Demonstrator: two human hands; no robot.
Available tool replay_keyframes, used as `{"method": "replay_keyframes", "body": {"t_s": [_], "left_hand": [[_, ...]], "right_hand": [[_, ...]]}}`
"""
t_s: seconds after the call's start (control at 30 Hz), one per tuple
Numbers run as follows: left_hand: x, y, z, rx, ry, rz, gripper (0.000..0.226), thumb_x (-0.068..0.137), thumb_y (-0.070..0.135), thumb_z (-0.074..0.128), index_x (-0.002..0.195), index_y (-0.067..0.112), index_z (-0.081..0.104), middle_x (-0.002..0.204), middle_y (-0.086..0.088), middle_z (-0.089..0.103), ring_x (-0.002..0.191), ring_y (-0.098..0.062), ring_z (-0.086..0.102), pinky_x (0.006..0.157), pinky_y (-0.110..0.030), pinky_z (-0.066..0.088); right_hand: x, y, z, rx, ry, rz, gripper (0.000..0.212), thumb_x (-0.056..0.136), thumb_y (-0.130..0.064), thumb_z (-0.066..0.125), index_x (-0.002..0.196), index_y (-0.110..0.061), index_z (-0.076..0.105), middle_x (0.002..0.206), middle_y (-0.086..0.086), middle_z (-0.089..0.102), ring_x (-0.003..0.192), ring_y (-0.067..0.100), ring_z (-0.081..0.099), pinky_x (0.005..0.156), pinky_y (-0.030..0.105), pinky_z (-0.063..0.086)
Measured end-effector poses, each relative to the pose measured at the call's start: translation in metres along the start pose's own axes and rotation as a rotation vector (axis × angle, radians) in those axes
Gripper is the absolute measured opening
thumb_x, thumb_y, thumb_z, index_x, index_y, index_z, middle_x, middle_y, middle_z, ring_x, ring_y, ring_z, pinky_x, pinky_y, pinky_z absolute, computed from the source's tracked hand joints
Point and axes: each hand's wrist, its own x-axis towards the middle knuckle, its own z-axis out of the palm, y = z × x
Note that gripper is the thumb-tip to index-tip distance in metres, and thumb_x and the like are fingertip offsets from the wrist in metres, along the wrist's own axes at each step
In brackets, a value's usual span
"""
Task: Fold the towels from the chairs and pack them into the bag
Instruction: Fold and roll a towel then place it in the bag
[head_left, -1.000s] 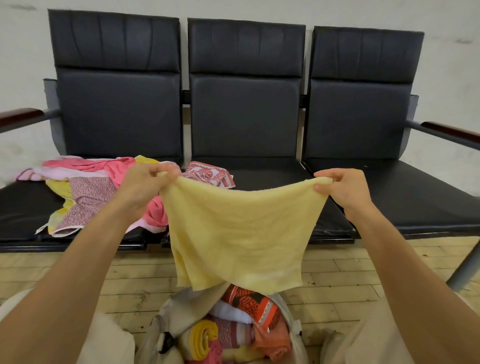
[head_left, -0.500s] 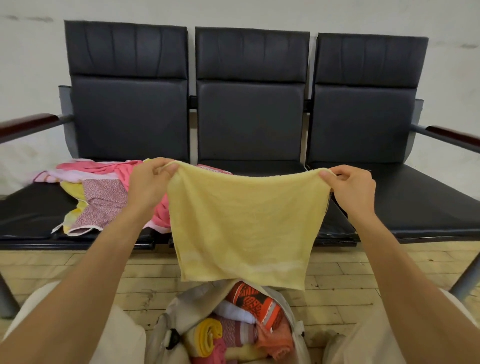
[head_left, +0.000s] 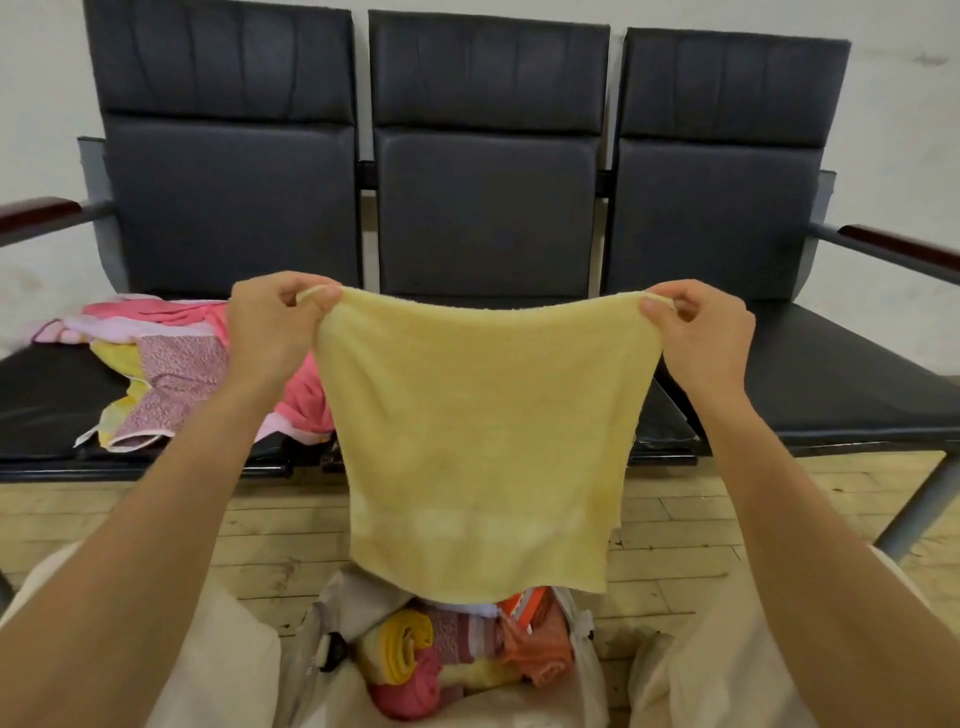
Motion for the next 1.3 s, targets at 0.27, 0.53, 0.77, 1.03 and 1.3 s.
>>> {"method": "replay_keyframes", "body": {"t_s": [0.27,0.53,0.77,1.03,1.3], "left_hand": [[-0.002,-0.003,0.000,0.164,-0.008,0.096,0.026,0.085,0.013,0.070,0.111,0.011,0.072,0.095,0.004,0.066,0.086,-0.009,0.059,0.071,-0.005,0.039],[-0.003,-0.005,0.000,0.269,0.075,0.132,0.017,0.089,0.015,0.065,0.100,0.008,0.075,0.095,-0.009,0.073,0.083,-0.011,0.057,0.079,-0.024,0.041],[-0.003,-0.006,-0.001,0.304,0.116,0.135,0.018,0.093,0.012,0.056,0.098,0.003,0.071,0.094,-0.011,0.069,0.083,-0.014,0.052,0.080,-0.029,0.039],[0.008,-0.005,0.004,0.355,0.071,0.068,0.015,0.097,0.017,0.052,0.092,0.006,0.061,0.101,-0.005,0.049,0.086,-0.016,0.046,0.073,-0.031,0.033],[0.042,0.009,0.020,0.137,-0.043,-0.100,0.015,0.099,0.017,0.049,0.094,0.003,0.054,0.073,-0.014,0.059,0.036,-0.021,0.059,0.038,-0.024,0.049]], "right_hand": [[0.000,0.005,-0.003,0.052,-0.087,0.109,0.023,0.095,-0.007,0.057,0.113,-0.013,0.071,0.107,0.001,0.069,0.098,0.009,0.059,0.088,0.024,0.046],[0.001,0.002,0.004,-0.138,-0.325,0.036,0.043,0.081,-0.014,0.077,0.122,-0.015,0.066,0.114,0.003,0.064,0.103,0.016,0.058,0.085,0.028,0.050],[0.000,0.000,0.004,-0.338,-0.204,-0.065,0.023,0.095,-0.020,0.061,0.112,-0.007,0.071,0.104,0.006,0.057,0.088,0.014,0.050,0.070,0.016,0.035],[0.019,-0.013,0.008,-0.598,-0.286,-0.126,0.023,0.103,-0.017,0.044,0.119,-0.007,0.058,0.085,0.005,0.058,0.068,0.017,0.049,0.059,0.030,0.036],[0.064,-0.015,0.031,-0.635,-0.477,-0.032,0.016,0.092,-0.006,0.059,0.105,-0.008,0.050,0.082,0.004,0.055,0.065,0.016,0.056,0.054,0.027,0.046]]}}
